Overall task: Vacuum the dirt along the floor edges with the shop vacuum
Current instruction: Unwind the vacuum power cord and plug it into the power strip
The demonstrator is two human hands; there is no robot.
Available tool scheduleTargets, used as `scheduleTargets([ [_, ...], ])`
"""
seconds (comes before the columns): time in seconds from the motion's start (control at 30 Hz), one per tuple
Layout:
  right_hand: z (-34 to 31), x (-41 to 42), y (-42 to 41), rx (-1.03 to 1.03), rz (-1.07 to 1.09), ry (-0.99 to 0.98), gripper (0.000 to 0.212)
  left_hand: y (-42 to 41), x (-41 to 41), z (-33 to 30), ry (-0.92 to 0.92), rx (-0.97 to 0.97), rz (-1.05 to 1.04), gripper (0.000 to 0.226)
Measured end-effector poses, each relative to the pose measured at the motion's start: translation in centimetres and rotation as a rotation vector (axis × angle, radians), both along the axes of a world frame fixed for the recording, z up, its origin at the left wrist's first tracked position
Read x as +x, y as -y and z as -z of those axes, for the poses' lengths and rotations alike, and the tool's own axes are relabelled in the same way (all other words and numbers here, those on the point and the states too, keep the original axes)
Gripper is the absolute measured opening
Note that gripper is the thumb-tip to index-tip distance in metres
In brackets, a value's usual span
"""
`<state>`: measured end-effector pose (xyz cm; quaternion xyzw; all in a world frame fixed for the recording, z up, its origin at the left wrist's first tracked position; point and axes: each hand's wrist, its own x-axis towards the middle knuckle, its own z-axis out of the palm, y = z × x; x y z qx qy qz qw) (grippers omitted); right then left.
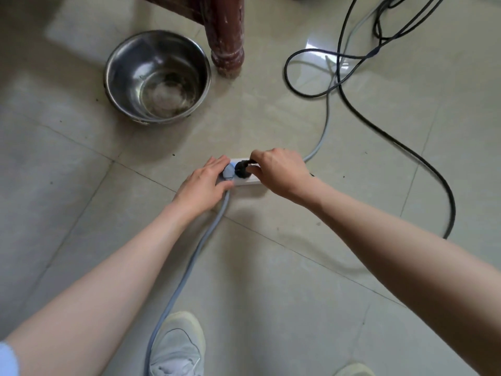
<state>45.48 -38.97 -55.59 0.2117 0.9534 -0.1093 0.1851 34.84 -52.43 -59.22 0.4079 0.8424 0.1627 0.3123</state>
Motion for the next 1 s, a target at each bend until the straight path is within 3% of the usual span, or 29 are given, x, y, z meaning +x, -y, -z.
scheduleTargets([
  [0.13,-0.8,3.6,-1.5,0.018,-0.016,0.014,0.043,0.0,-0.2,-0.8,-0.095,-0.171,0.104,0.045],
  [0.23,-3.2,5.8,-2.3,-0.051,0.044,0.049,0.057,-0.8,0.2,-3.9,-0.177,-0.284,0.235,0.056],
  [0.4,-12.9,10.0,-3.7,-0.041,0.189,-0.049,0.065,-4.3,3.3,-15.5,-0.259,-0.187,0.287,0.066],
  [0.57,-26.7,14.3,-6.2,0.013,0.269,-0.055,0.069,-7.9,6.5,-29.9,-0.304,-0.071,0.339,0.064],
  [1.0,-72.8,23.9,-12.6,0.192,0.442,-0.402,0.084,-15.8,14.4,-75.0,-0.330,0.297,0.353,0.064],
])
